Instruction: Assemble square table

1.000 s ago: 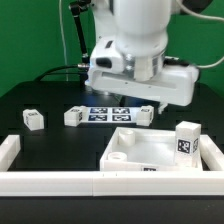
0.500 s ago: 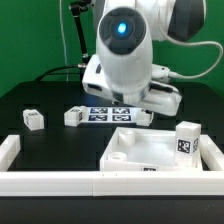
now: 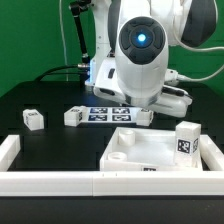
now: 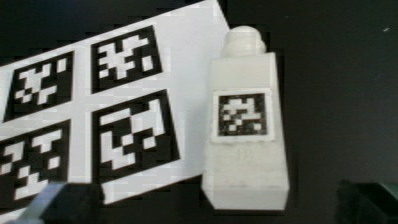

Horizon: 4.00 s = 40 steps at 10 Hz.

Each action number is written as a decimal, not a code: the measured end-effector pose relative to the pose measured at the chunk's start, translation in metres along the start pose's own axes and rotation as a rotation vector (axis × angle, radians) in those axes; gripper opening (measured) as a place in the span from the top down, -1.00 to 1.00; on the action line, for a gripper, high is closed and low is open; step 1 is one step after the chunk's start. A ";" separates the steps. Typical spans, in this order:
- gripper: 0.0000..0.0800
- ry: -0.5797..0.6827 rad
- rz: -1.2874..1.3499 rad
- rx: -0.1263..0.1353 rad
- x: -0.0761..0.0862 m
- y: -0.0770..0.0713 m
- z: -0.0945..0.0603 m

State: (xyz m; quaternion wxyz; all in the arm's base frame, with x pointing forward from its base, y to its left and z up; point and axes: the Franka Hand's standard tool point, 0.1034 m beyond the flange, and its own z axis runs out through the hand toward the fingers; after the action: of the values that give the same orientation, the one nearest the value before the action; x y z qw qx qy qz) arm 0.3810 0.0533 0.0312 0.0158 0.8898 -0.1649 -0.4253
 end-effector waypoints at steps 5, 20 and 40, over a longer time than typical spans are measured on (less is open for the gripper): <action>-0.62 0.027 -0.007 0.112 -0.006 -0.020 0.047; 0.28 0.119 -0.065 0.083 -0.006 0.000 -0.034; 0.28 1.432 -0.161 0.190 0.082 0.013 -0.244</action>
Offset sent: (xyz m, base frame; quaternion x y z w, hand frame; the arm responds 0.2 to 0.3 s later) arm -0.0194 0.0257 -0.0254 0.0841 0.0302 0.0128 0.9959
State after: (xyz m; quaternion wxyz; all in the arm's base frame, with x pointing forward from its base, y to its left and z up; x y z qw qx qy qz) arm 0.6112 -0.0120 0.1275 0.0114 0.9568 -0.0844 0.2778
